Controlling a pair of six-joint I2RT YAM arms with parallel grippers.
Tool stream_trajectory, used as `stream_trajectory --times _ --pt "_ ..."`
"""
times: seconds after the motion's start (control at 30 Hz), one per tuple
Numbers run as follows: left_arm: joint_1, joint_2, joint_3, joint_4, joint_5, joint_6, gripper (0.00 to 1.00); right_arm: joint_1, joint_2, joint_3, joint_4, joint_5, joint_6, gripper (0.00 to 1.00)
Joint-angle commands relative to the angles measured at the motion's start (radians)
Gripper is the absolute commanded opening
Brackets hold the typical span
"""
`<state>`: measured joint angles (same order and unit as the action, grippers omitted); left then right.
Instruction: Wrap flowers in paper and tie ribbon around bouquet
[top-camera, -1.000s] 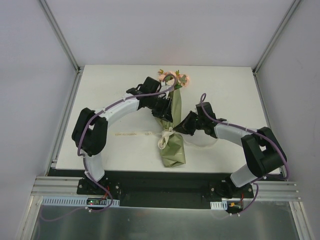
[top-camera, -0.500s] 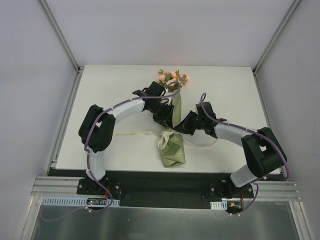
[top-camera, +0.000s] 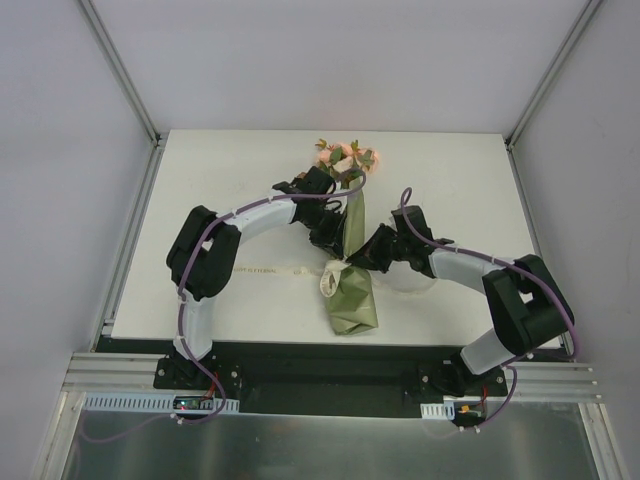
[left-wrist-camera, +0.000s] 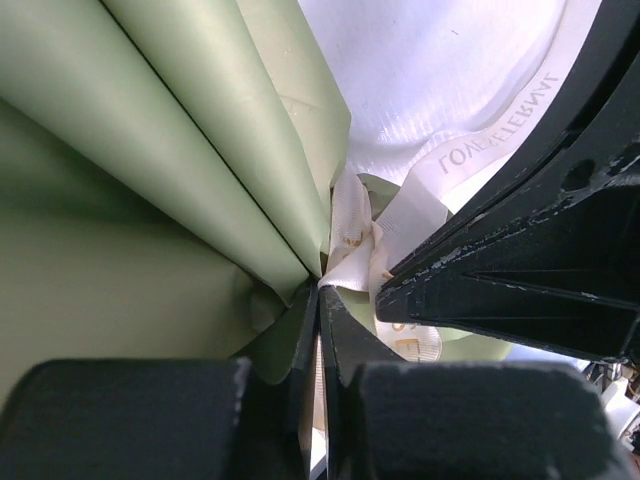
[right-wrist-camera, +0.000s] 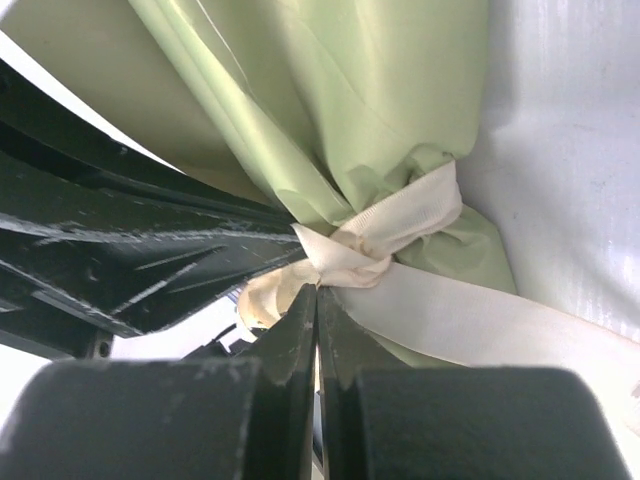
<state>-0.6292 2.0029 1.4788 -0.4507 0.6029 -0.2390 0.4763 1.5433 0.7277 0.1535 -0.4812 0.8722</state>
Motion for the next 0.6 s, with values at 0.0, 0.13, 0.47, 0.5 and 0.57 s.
stream_trajectory --times 0.0,0.13,0.47,0.5,0.57 --pt "-0.007 -0.067 0.009 0.038 -0.031 -0.003 0.00 -0.001 -0.060 -0.020 0.002 -0.011 -0.070 0.01" --pt "-0.006 -0.136 -0.066 0.107 -0.040 -0.031 0.00 0.001 -0.103 -0.001 -0.109 0.018 -0.199 0.00" --pt "0.003 -0.250 -0.275 0.386 -0.008 -0.097 0.00 0.007 -0.072 0.157 -0.406 0.009 -0.597 0.21" --pt "0.003 -0.254 -0.282 0.398 -0.003 -0.100 0.00 0.004 -0.068 0.191 -0.429 0.019 -0.648 0.22" --pt "0.003 -0.262 -0.302 0.434 0.006 -0.108 0.00 0.005 -0.060 0.222 -0.489 0.064 -0.691 0.31"
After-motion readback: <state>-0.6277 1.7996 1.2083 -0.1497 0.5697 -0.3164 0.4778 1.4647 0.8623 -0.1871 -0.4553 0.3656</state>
